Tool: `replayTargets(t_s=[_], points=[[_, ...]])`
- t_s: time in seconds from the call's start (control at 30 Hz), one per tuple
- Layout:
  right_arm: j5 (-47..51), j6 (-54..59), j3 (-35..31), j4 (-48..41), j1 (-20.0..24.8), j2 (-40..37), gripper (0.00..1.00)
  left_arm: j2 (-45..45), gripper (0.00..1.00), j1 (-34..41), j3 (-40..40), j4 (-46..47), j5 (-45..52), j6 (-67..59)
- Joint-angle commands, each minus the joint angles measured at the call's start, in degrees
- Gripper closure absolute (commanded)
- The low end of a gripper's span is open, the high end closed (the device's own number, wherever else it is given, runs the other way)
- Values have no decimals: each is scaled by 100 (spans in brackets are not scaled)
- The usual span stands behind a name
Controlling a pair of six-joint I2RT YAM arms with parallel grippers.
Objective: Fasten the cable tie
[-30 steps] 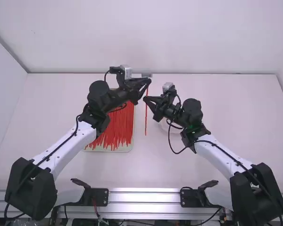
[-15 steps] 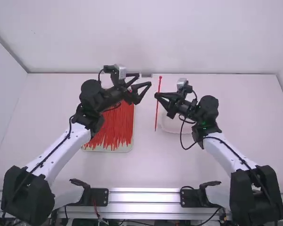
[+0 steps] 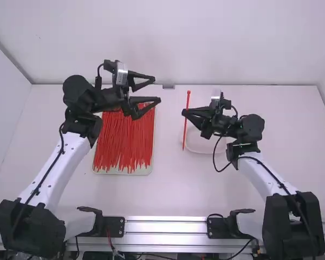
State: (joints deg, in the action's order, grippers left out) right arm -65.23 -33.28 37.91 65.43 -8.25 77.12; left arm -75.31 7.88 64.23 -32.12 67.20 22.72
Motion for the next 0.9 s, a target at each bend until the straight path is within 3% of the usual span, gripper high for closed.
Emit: replayTargets(t_s=[0.0, 0.23, 0.57, 0.73, 0.87], points=[[-144, -142, 282, -4, -7, 4, 100, -219, 4, 70, 341, -26, 769, -22], [-299, -120, 505, 15, -240, 4, 100, -756, 4, 229, 765, -96, 1381, -22], [-525, 33, 713, 17, -374, 4, 100, -999, 14, 638, 776, -662, 1484, 197], [-529, 68, 713, 17, -435, 4, 100, -999, 24, 776, 778, -1036, 1305, 632], [-527, 221, 713, 17, -540, 4, 100, -999, 45, 789, 776, -1036, 1255, 640]])
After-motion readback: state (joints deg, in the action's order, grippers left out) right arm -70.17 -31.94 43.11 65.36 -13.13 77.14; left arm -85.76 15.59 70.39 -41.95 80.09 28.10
